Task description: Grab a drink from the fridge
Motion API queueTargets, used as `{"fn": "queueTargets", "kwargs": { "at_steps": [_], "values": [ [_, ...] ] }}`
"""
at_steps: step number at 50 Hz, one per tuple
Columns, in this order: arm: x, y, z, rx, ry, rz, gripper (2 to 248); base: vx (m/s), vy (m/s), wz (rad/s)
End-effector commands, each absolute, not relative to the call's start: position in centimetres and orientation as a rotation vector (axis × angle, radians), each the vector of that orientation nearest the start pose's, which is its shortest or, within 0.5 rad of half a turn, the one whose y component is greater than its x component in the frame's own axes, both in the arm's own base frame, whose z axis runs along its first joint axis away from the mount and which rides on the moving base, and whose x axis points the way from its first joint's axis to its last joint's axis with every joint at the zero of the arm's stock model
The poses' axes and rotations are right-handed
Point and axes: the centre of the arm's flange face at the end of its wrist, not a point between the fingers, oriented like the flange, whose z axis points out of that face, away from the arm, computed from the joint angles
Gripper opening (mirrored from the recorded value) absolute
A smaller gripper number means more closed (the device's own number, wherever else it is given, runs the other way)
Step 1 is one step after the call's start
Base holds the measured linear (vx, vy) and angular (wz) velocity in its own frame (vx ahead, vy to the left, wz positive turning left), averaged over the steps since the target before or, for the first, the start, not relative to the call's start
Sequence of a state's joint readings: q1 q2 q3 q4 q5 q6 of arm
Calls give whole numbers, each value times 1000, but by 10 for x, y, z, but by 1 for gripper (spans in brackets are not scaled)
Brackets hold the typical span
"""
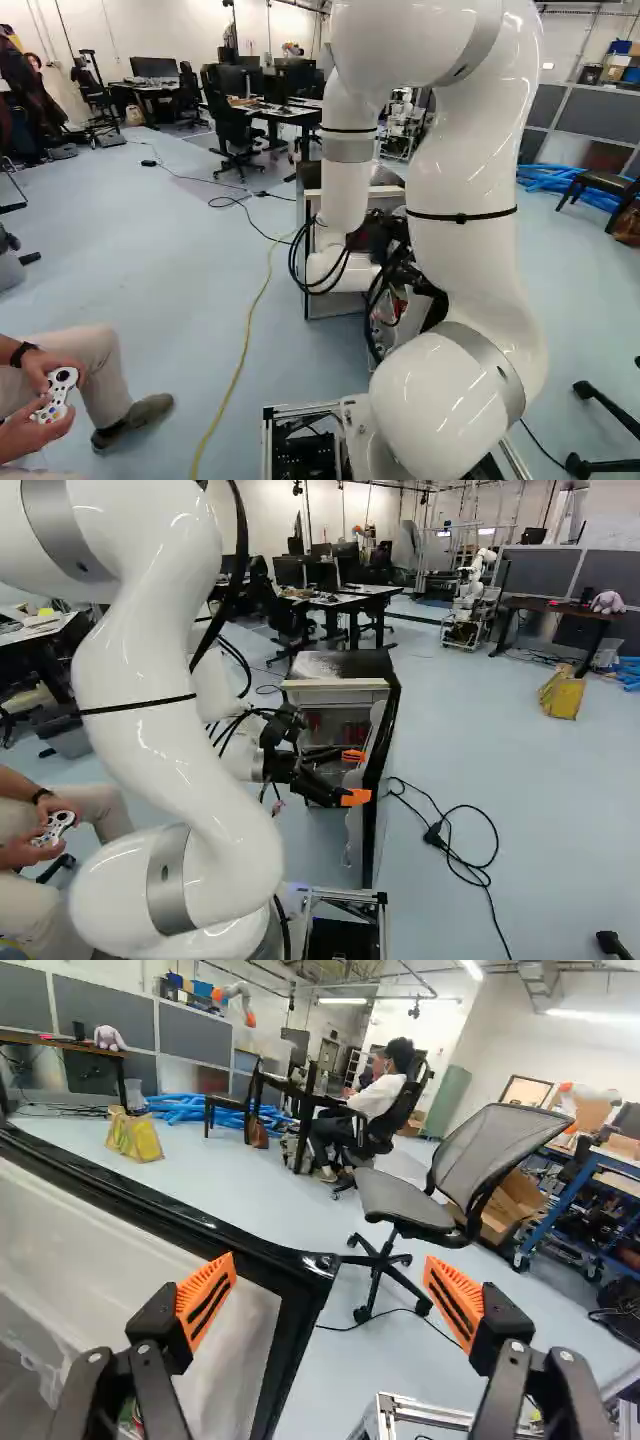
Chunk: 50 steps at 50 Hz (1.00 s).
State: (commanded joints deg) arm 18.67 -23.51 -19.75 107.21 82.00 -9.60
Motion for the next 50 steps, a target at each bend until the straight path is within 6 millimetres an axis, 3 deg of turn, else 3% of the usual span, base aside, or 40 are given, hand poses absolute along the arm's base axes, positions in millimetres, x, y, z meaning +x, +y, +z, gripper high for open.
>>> {"fn": "queueTargets", "kwargs": {
  "at_steps": [21,50],
  "values": [
    [294,-31,282,1311,-1243,944,247,0,0,0],
    [336,-90,290,1134,-1425,868,247,0,0,0]
  ]
}}
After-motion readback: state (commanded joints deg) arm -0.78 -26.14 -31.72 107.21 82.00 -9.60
